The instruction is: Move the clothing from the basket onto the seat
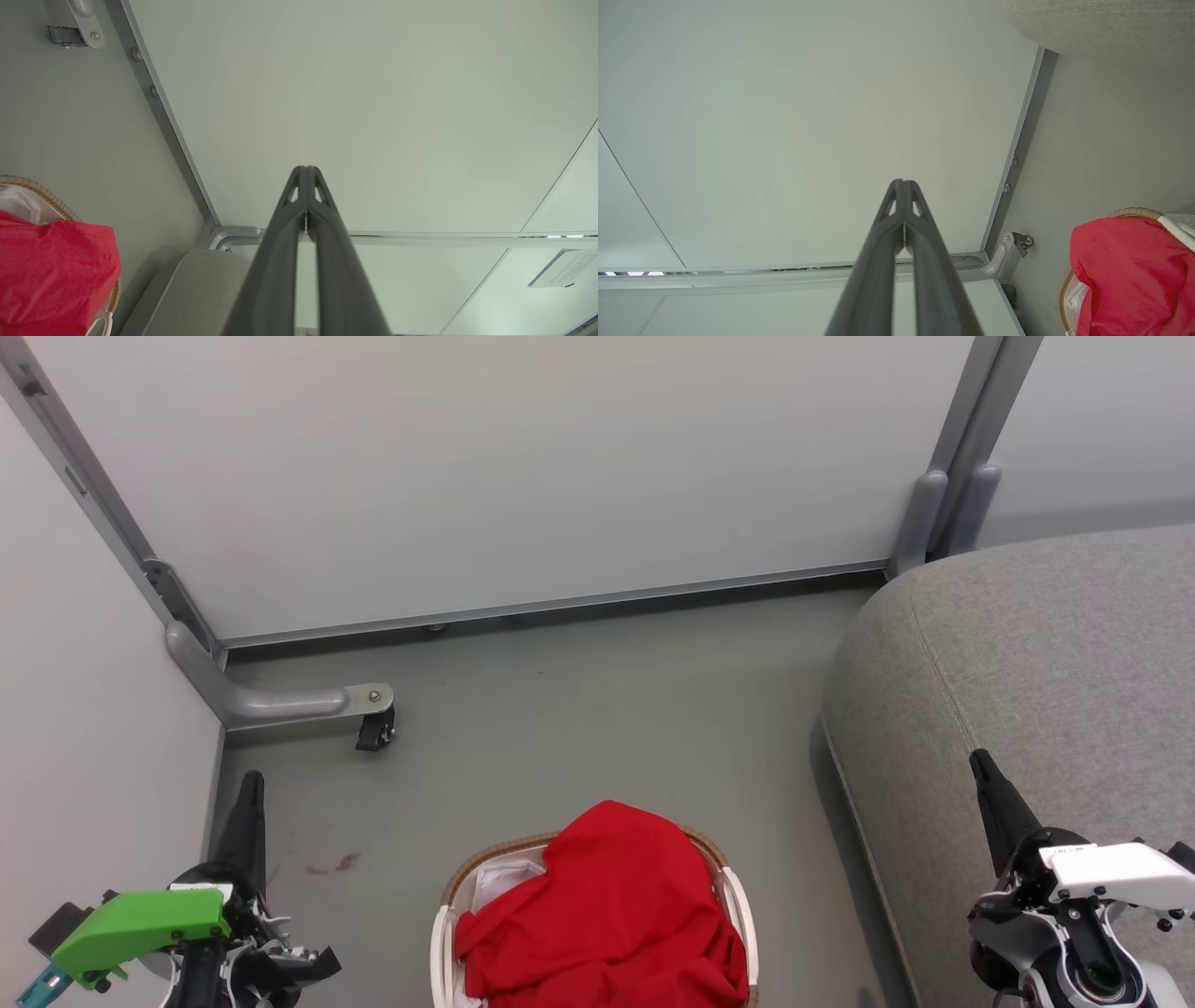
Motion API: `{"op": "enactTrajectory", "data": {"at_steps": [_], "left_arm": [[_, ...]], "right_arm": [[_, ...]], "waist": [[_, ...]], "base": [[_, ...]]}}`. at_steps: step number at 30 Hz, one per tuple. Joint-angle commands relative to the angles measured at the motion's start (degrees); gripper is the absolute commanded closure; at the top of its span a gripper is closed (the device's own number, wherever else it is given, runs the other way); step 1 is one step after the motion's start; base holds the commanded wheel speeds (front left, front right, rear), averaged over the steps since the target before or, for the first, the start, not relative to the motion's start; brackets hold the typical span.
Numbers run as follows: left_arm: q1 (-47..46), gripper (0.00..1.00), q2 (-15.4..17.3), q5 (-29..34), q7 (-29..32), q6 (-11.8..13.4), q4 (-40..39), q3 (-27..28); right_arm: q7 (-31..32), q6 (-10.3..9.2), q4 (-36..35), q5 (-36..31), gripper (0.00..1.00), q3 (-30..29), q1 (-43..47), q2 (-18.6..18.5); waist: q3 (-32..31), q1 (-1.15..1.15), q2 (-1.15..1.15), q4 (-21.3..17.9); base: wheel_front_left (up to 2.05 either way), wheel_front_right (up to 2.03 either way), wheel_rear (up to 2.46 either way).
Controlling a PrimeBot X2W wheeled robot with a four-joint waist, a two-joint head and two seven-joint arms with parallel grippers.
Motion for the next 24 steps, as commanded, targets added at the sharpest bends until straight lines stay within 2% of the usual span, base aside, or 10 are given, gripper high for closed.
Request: {"op": "enactTrajectory", "data": {"at_steps": [1,24], "left_arm": [[-0.7,1.00,0.4,-0.2,0.2,-0.3,-0.1,0.1],[-0.7,1.00,0.4,-0.2,0.2,-0.3,-0.1,0.1]], "right_arm": [[0.1,0.00,-0.2,0.2,1.00,-0.1,0.7,-0.4],[0.1,0.00,-0.2,0.2,1.00,-0.1,0.7,-0.4]], "waist": [[0.0,0.00,0.00,0.0],[0.0,0.00,0.00,0.0]], "base": [[0.00,0.00,0.00],[0.00,0.00,0.00]]}}
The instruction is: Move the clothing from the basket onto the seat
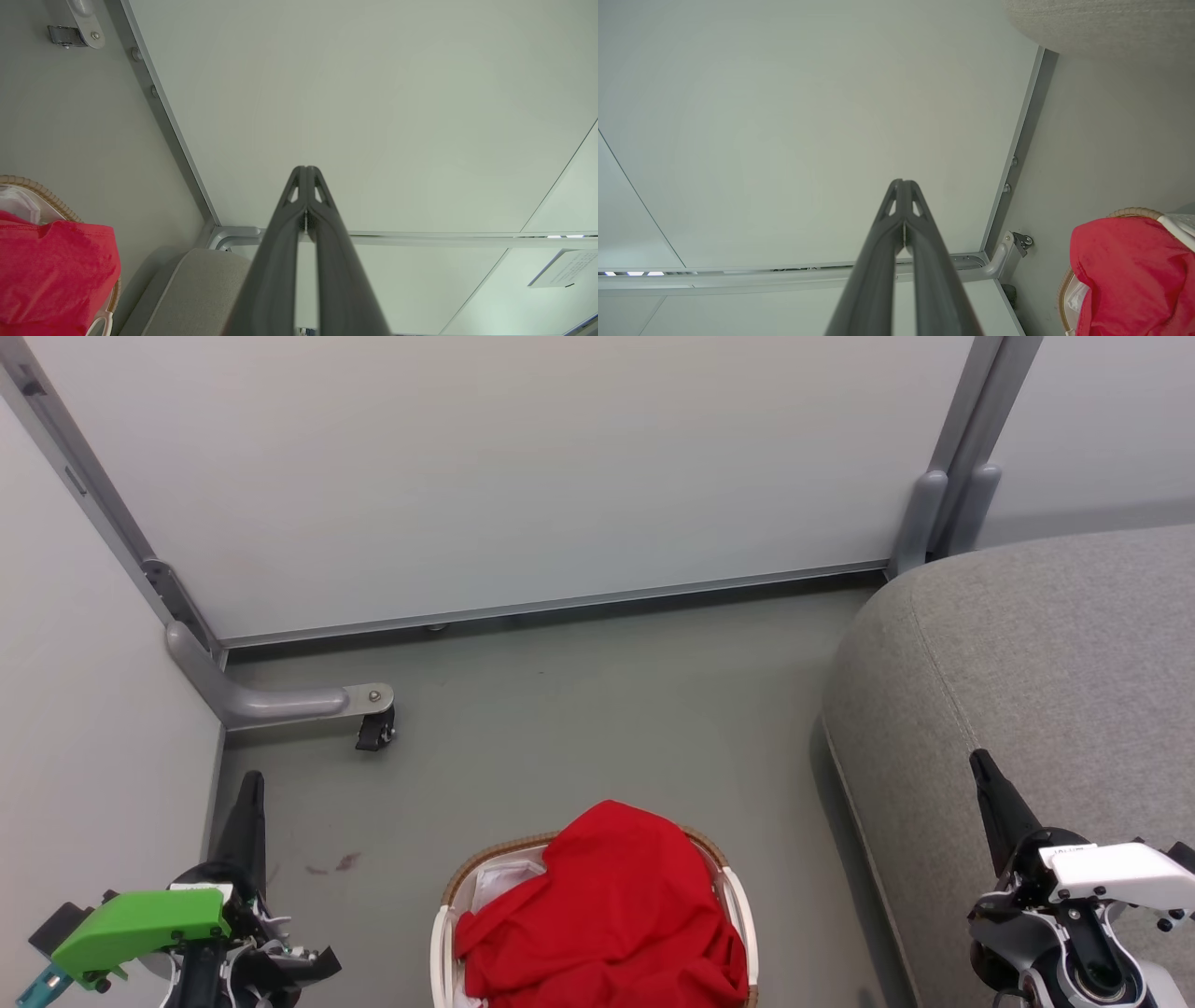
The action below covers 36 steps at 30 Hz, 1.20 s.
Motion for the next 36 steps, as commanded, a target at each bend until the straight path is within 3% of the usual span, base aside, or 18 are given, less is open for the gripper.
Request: {"op": "enactTrajectory", "data": {"at_steps": [1,4,5,16,36], "left_arm": [[-0.7,1.00,0.4,-0.2,0.2,-0.3,-0.1,0.1],[-0.7,1.00,0.4,-0.2,0.2,-0.3,-0.1,0.1],[0.0,0.00,0.0,0.0,0.0,0.0,0.0,0.0],[0.6,0.00,0.1,2.7,-1.9,0.0,3.0,-1.2],[0.2,0.00,0.2,29.6,-7.3,0.2,4.2,-2.6]], "right_arm": [[0.1,0.00,-0.2,0.2,1.00,-0.1,0.7,-0.4],[0.1,0.00,-0.2,0.2,1.00,-0.1,0.7,-0.4],[0.0,0.00,0.0,0.0,0.00,0.0,0.0,0.0],[-1.8,-0.02,1.4,-2.2,0.00,1.4,0.1,-0.4],[-7.3,-0.01,1.6,-26.6,0.00,2.9,-1.8,-1.7]], "waist": [[0.0,0.00,0.00,0.0],[0.0,0.00,0.00,0.0],[0.0,0.00,0.00,0.0],[0.2,0.00,0.00,0.1],[0.4,0.00,0.00,0.2]], "base": [[0.00,0.00,0.00],[0.00,0.00,0.00],[0.00,0.00,0.00],[0.00,0.00,0.00],[0.00,0.00,0.00]]}}
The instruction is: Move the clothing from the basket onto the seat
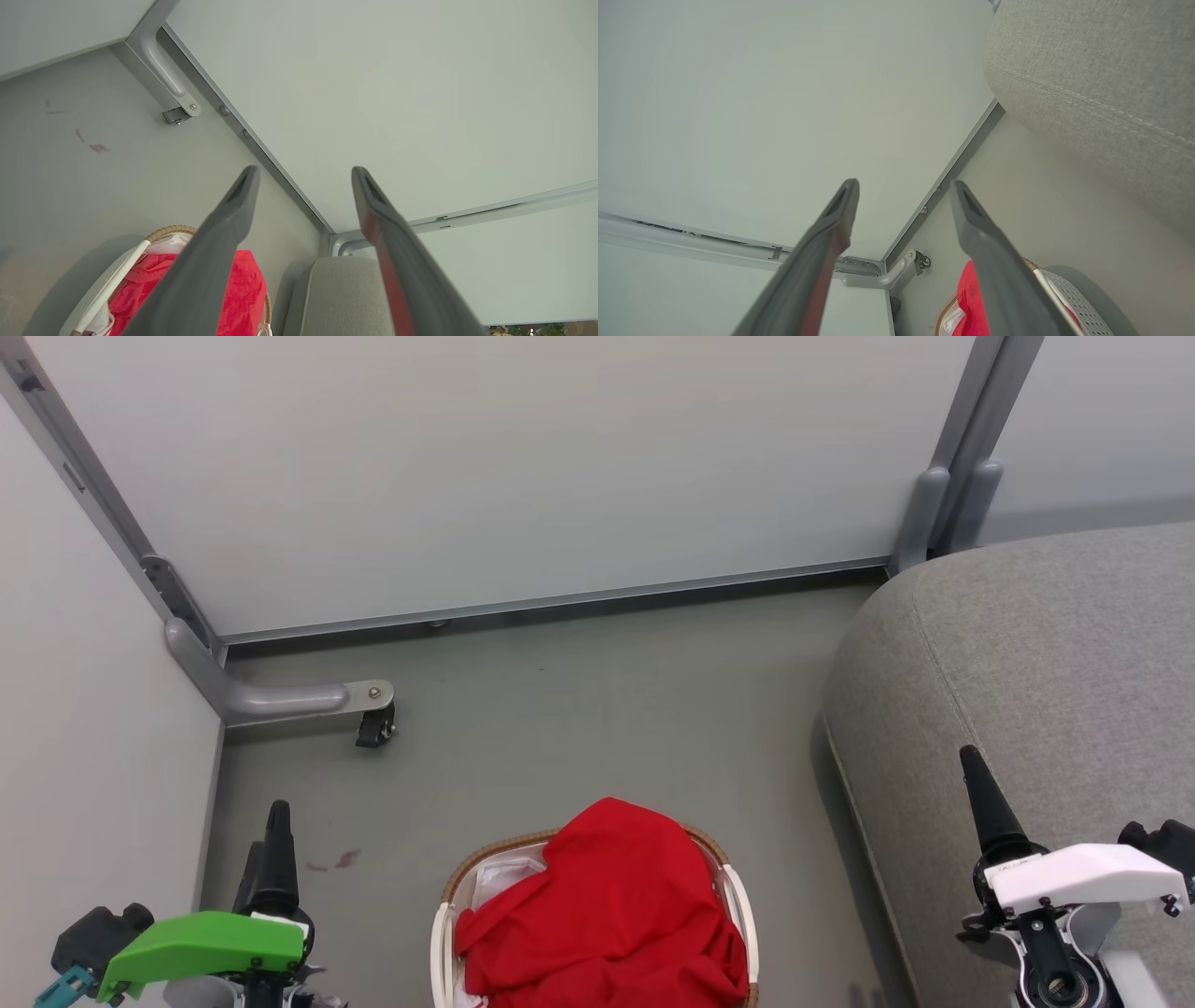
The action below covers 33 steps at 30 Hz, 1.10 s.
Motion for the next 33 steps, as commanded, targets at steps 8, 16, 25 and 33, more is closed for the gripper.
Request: {"op": "enactTrajectory", "data": {"at_steps": [8,16,25,33], "left_arm": [[-2.1,0.00,0.5,10.2,-2.3,0.8,0.8,-1.0],[-2.3,0.00,0.6,16.9,-3.8,1.3,2.3,-1.7],[-2.3,0.00,0.8,24.1,-5.5,1.9,3.1,-2.9],[-2.6,0.00,0.8,29.9,-6.9,2.3,3.6,-4.2]], "right_arm": [[-2.3,0.01,0.8,-9.7,0.00,1.5,-2.8,-0.6],[-3.9,0.01,2.0,-16.0,0.00,3.1,-3.7,-0.9],[-5.6,0.02,2.4,-23.6,0.00,3.3,-4.2,-1.2],[-6.9,0.02,2.1,-32.2,0.00,2.1,-4.4,-0.9]], "waist": [[0.1,0.00,0.00,0.0],[0.1,0.00,0.00,0.0],[0.0,0.00,0.00,-0.1],[0.1,0.00,0.00,-0.2]], "base": [[0.00,0.00,0.00],[0.00,0.00,0.00],[0.00,0.00,0.00],[0.00,0.00,0.00]]}}
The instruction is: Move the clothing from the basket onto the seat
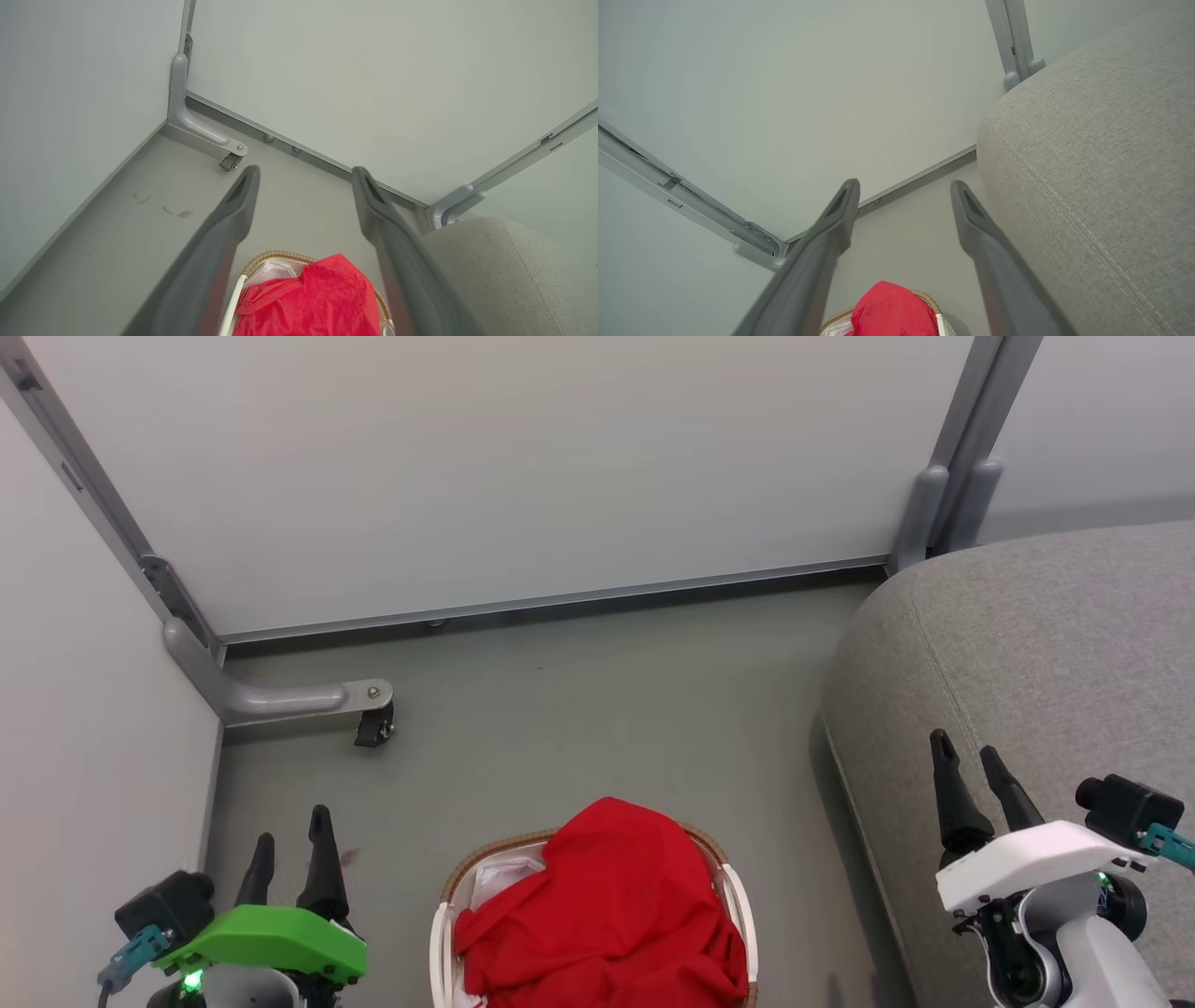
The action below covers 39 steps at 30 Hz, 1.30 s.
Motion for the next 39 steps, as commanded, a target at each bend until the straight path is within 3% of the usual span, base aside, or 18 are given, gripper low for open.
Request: {"op": "enactTrajectory", "data": {"at_steps": [1,17,39], "left_arm": [[-1.5,0.00,0.6,1.8,-0.6,0.3,-0.2,-0.3],[-2.1,0.00,0.5,12.0,-3.0,1.7,1.5,-3.4],[-0.2,0.00,0.2,21.8,-5.9,2.6,1.5,-6.0]], "right_arm": [[-0.7,0.02,-0.6,-2.1,0.00,-0.3,-1.5,-0.2],[-3.1,0.03,0.0,-14.4,0.00,0.7,-2.2,0.7],[-5.9,0.03,2.1,-26.4,0.00,1.4,-1.5,0.8]], "waist": [[0.0,0.00,0.00,0.0],[0.0,0.00,0.00,0.2],[-0.2,0.00,0.00,0.2]], "base": [[0.00,0.00,0.00],[0.00,0.00,0.00],[0.00,0.00,0.00]]}}
